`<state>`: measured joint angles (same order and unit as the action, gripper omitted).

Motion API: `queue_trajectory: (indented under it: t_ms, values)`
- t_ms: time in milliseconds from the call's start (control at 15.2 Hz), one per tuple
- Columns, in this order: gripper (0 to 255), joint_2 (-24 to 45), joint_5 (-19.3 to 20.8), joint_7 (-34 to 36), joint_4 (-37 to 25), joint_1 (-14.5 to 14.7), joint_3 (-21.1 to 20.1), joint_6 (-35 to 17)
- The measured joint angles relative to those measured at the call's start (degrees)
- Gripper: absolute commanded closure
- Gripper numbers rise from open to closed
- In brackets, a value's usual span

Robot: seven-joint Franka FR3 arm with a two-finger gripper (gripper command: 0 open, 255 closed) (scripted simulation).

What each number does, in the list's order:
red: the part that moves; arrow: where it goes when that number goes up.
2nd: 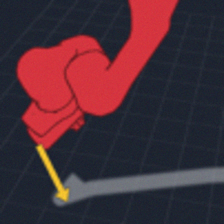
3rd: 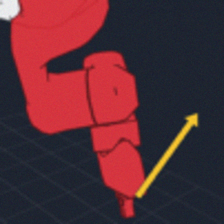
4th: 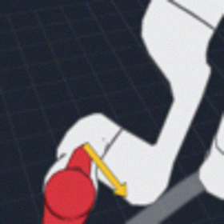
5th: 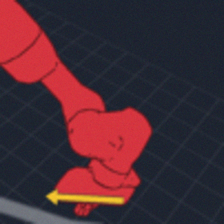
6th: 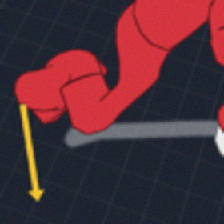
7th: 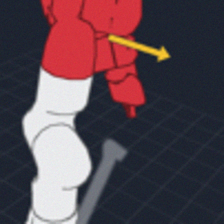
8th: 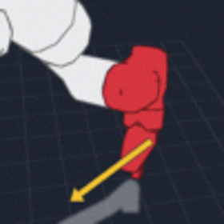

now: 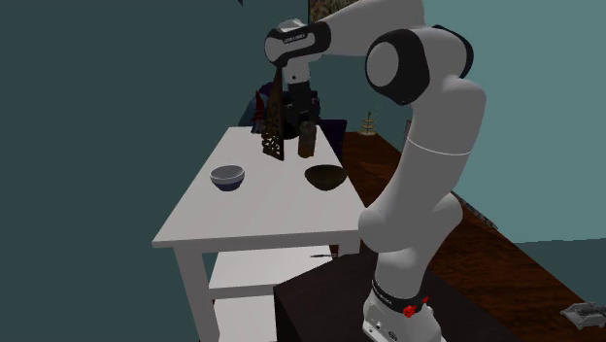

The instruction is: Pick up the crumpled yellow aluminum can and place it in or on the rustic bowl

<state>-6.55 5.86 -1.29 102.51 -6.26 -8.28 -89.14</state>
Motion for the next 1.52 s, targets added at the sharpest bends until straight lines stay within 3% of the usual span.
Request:
queue_trajectory:
  t_ms: [462, 1518]
  values:
    - [255, 2.0, 1.7, -9.2, -3.0, -4.3, 5.1, -0.1]
    - [255, 1.9, 2.0, -8.7, 8.8, -4.7, 5.6, -11.9]
